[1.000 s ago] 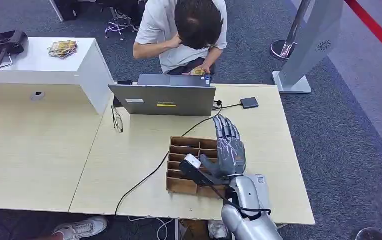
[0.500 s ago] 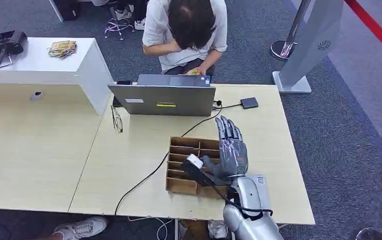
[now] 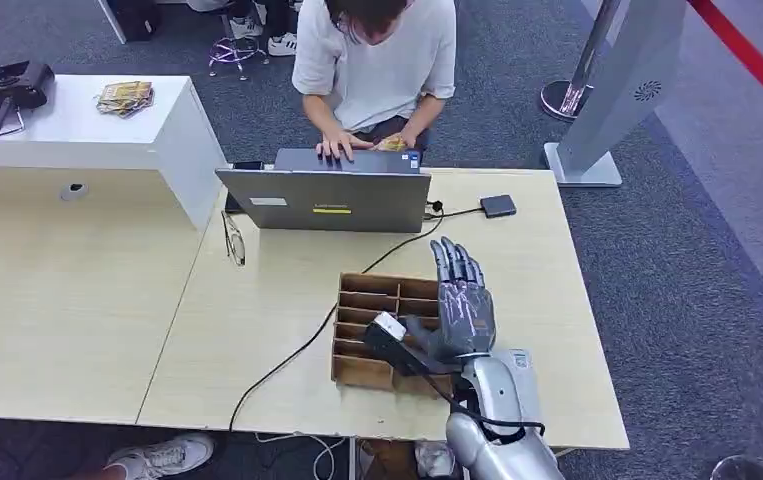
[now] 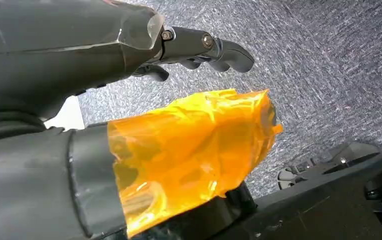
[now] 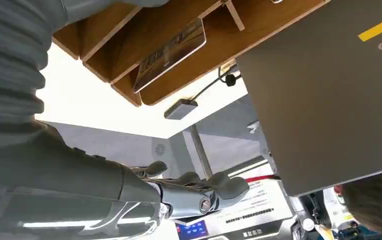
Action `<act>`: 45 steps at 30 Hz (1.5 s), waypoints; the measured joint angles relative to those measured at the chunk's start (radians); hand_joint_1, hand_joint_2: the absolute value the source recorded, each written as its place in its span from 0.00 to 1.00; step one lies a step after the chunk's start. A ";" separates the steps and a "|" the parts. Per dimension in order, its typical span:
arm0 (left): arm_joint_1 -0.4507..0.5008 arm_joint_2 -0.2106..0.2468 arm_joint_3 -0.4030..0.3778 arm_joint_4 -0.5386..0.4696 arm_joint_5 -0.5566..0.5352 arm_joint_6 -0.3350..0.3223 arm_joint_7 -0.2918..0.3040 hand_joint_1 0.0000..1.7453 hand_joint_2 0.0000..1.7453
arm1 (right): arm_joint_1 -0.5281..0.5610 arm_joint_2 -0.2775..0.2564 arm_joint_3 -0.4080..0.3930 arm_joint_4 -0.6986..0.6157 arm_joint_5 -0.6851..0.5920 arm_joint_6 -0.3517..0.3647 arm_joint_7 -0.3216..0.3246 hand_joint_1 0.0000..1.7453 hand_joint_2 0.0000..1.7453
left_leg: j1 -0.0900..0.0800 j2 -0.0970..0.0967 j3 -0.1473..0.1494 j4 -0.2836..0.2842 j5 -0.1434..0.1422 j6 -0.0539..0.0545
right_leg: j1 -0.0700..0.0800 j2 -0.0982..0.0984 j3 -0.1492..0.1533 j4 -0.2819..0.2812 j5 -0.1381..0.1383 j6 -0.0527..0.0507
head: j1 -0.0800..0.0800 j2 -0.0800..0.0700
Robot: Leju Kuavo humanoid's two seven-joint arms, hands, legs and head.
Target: Pass the card to the sensor for recognition and then transmit it.
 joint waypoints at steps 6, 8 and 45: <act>0.000 0.000 0.000 0.000 0.000 0.000 0.000 0.00 0.00 | 0.000 0.000 0.000 0.000 0.000 0.000 0.000 0.00 1.00 | 0.000 0.000 0.000 0.000 0.000 0.000 | 0.000 0.000 0.000 0.000 0.000 0.000 | 0.000 0.000; 0.000 0.000 0.000 0.000 0.000 0.000 0.000 0.00 0.00 | 0.002 0.000 0.000 0.001 0.000 0.001 0.000 0.00 1.00 | 0.000 0.000 0.000 0.000 0.000 0.000 | 0.000 0.000 0.000 0.000 0.000 0.000 | 0.000 0.000; 0.000 0.000 0.000 0.000 0.002 0.000 0.000 0.00 0.00 | 0.010 -0.002 0.000 0.006 0.000 0.001 0.000 0.26 1.00 | 0.000 0.000 0.000 0.000 0.000 0.000 | 0.000 0.000 0.000 0.000 0.000 0.000 | 0.000 0.000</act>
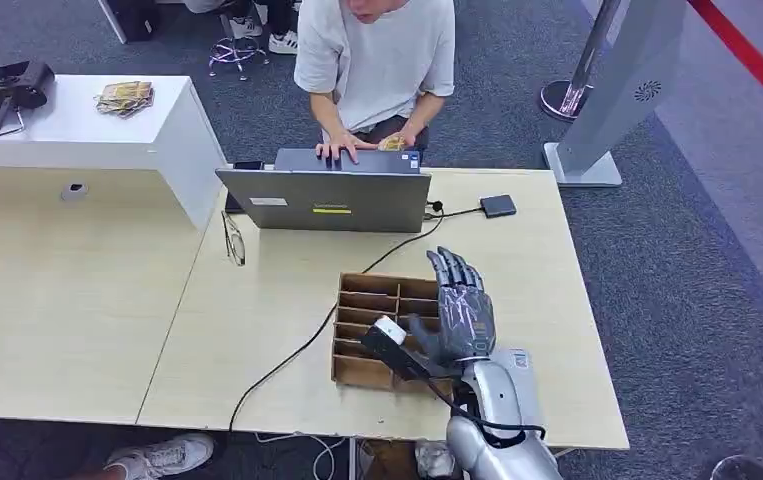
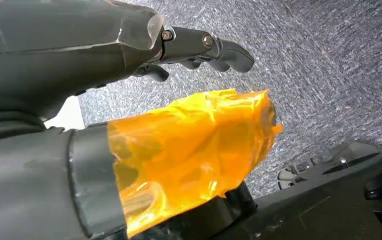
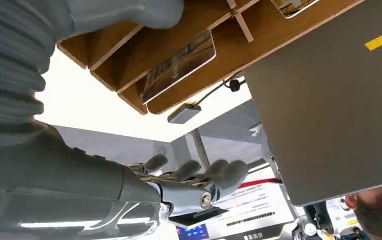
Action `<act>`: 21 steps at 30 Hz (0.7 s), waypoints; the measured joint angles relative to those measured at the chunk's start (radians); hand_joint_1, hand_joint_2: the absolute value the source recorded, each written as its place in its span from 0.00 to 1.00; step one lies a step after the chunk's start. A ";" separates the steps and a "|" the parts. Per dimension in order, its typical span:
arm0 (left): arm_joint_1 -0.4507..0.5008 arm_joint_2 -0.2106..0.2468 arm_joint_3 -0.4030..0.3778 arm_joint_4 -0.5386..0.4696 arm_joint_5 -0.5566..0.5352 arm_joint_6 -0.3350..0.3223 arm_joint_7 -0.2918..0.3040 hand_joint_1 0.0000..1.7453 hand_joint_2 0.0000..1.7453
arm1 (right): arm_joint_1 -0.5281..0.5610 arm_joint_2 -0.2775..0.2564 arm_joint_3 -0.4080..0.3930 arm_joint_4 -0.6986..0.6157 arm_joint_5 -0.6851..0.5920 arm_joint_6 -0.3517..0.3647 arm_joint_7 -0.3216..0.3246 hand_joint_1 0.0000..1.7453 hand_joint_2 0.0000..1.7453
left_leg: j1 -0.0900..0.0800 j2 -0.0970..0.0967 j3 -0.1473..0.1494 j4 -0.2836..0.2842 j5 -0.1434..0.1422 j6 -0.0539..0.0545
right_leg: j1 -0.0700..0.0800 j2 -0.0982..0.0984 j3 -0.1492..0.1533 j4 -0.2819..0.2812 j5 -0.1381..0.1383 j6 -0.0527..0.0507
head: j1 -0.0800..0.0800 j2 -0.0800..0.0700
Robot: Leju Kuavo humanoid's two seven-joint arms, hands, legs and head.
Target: Pass the card to the sensor for recognition and then transmit it.
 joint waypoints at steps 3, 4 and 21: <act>0.000 0.000 0.000 0.000 0.000 0.000 0.000 0.00 0.00 | 0.000 0.000 0.000 0.000 0.000 0.000 0.000 0.29 1.00 | 0.000 0.000 0.000 0.000 0.000 0.000 | 0.000 0.000 0.000 0.000 0.000 0.000 | 0.000 0.000; 0.000 0.000 0.000 0.000 0.000 0.000 0.000 0.00 0.00 | 0.000 0.000 0.000 0.000 0.000 0.000 0.000 0.30 1.00 | 0.000 0.000 0.000 0.000 0.000 0.000 | 0.000 0.000 0.000 0.000 0.000 0.000 | 0.000 0.000; 0.000 0.000 0.000 0.000 0.000 0.000 0.000 0.00 0.00 | 0.000 -0.002 0.000 0.002 0.000 0.000 0.000 0.45 1.00 | 0.000 0.000 0.000 0.000 0.000 0.000 | 0.000 0.000 0.000 0.000 0.000 0.000 | 0.000 0.000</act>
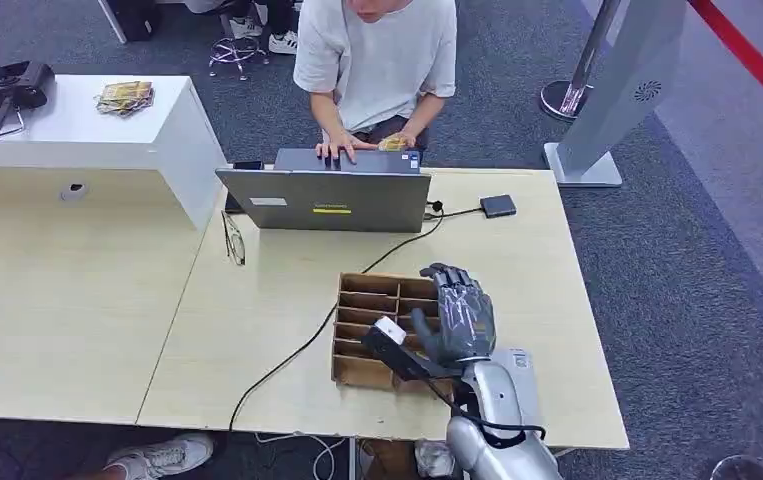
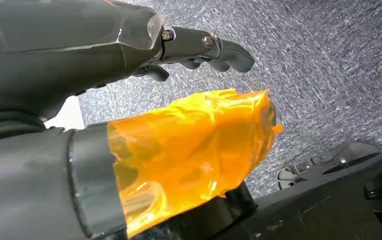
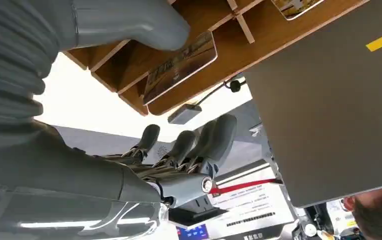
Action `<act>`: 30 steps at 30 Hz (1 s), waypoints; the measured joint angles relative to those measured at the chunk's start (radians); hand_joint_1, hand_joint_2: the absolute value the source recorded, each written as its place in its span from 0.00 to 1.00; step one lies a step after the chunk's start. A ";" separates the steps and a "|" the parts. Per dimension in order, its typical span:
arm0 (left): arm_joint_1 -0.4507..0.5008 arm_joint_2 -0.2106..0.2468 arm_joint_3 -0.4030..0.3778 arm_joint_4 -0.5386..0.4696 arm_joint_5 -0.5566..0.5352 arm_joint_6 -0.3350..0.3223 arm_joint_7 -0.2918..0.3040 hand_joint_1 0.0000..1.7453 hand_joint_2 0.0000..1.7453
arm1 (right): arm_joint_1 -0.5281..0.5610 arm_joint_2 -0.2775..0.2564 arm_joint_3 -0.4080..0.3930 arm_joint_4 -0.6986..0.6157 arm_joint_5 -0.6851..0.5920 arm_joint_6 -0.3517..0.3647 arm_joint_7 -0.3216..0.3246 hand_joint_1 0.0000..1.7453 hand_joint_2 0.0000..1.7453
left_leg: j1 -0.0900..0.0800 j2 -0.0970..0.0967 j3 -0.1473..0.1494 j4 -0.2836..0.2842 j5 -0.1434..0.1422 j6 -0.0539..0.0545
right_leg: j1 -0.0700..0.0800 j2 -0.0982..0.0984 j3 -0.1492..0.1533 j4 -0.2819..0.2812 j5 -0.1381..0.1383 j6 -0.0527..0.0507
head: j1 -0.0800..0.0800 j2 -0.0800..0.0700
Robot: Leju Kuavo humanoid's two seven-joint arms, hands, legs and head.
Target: Pass the card to the sensor for recognition and then transmit it.
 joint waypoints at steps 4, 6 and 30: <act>0.000 0.000 0.000 0.000 0.000 0.000 0.000 0.00 0.00 | 0.000 -0.002 0.000 0.000 0.000 0.000 0.000 0.50 1.00 | 0.000 0.000 0.000 0.000 0.000 0.000 | 0.000 0.000 0.000 0.000 0.000 0.000 | 0.000 0.000; 0.000 0.000 0.000 0.000 0.000 0.000 0.000 0.00 0.00 | 0.000 -0.002 0.000 0.000 0.000 0.000 0.000 0.49 1.00 | 0.000 0.000 0.000 0.000 0.000 0.000 | 0.000 0.000 0.000 0.000 0.000 0.000 | 0.000 0.000; 0.000 0.000 0.000 0.000 0.000 -0.003 0.000 0.00 0.00 | 0.000 -0.002 -0.001 0.005 -0.001 0.000 -0.003 0.50 1.00 | 0.000 0.000 0.000 0.000 0.000 0.000 | 0.000 0.000 0.000 0.000 0.000 0.000 | 0.000 0.000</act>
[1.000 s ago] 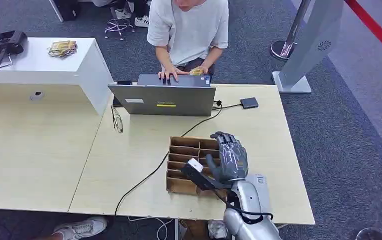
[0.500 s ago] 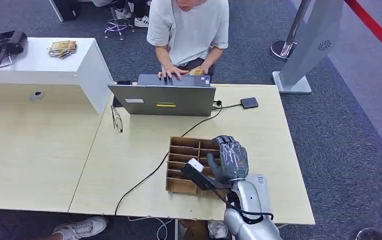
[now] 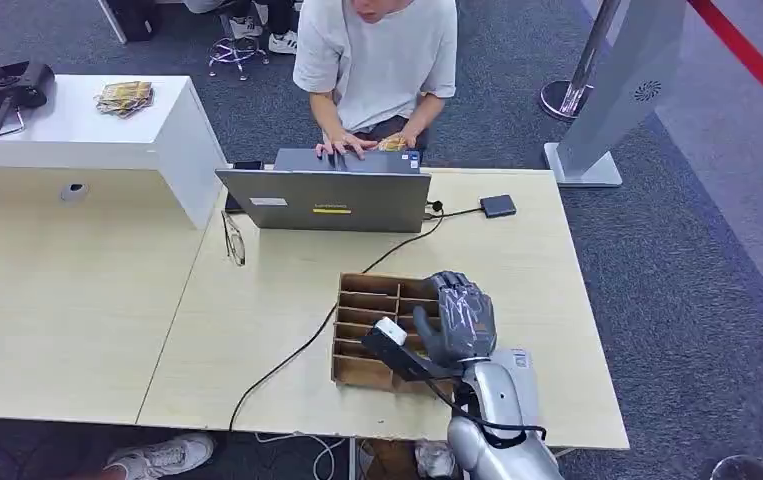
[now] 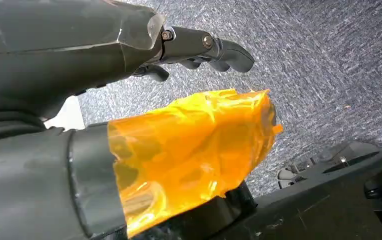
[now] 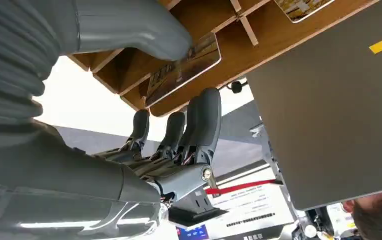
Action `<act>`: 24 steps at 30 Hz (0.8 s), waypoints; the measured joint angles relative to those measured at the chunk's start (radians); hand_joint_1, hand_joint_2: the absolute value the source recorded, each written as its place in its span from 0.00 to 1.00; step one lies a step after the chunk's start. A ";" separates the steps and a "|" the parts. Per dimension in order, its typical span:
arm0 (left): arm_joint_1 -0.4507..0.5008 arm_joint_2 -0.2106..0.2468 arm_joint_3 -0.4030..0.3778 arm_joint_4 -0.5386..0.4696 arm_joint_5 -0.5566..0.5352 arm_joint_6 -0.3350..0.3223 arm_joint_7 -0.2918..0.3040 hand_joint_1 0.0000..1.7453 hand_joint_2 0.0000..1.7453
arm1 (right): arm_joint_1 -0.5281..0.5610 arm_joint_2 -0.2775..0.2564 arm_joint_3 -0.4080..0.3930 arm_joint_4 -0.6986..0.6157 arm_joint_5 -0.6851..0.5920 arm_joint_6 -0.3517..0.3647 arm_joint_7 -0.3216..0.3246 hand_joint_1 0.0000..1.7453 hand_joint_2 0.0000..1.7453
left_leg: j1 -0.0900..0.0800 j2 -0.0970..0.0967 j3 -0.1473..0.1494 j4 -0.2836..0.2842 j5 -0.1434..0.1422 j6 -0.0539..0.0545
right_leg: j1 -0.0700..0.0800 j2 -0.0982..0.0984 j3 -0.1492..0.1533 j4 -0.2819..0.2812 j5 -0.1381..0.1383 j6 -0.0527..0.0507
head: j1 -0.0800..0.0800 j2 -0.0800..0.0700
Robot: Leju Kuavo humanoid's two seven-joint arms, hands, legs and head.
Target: Pass the card to the sensor for recognition and then transmit it.
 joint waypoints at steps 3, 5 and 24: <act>0.000 0.000 0.000 0.000 0.000 0.000 0.000 0.00 0.00 | 0.000 0.000 0.000 0.000 0.000 0.000 0.000 0.49 1.00 | 0.000 0.000 0.000 0.000 0.000 0.000 | 0.000 0.000 0.000 0.000 0.000 0.000 | 0.000 0.000; 0.000 0.000 0.000 0.000 0.000 0.000 0.000 0.00 0.00 | 0.000 0.000 -0.001 0.000 0.000 0.000 0.000 0.50 1.00 | 0.000 0.000 0.000 0.000 0.000 0.000 | 0.000 0.000 0.000 0.000 0.000 0.000 | 0.000 0.000; 0.000 0.000 0.000 0.000 0.000 0.000 0.000 0.00 0.00 | 0.000 0.000 -0.003 0.001 -0.003 0.000 0.000 0.52 1.00 | 0.000 0.000 0.000 0.000 0.000 0.000 | 0.000 0.000 0.000 0.000 0.000 0.000 | 0.000 0.000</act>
